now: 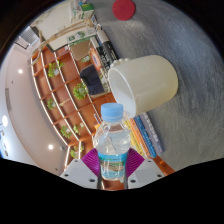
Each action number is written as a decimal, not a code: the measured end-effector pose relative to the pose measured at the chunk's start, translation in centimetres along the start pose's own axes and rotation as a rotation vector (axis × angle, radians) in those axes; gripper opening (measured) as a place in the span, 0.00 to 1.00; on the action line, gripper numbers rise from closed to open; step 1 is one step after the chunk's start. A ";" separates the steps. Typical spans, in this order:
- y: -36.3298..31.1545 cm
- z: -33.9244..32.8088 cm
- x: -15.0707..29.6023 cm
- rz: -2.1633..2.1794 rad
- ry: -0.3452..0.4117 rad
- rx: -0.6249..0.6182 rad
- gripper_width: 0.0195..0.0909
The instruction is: Pour water
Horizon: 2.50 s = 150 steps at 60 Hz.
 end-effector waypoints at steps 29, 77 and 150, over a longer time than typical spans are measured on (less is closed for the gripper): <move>-8.5 -1.5 0.5 -0.597 -0.166 -0.033 0.14; -11.8 -6.1 25.4 -1.920 -0.134 -0.631 0.17; -15.2 -17.3 17.0 -1.766 -0.454 -0.652 0.84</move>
Point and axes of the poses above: the point between the fingertips, and its own axes, seen from behind it with the camera up: y to the right, x up, z forward, the way the camera looks, the point moved 6 cm from there along -z, backward, against the way the camera looks, and after that the axes turned 15 degrees about x, right-handed, at the moved point
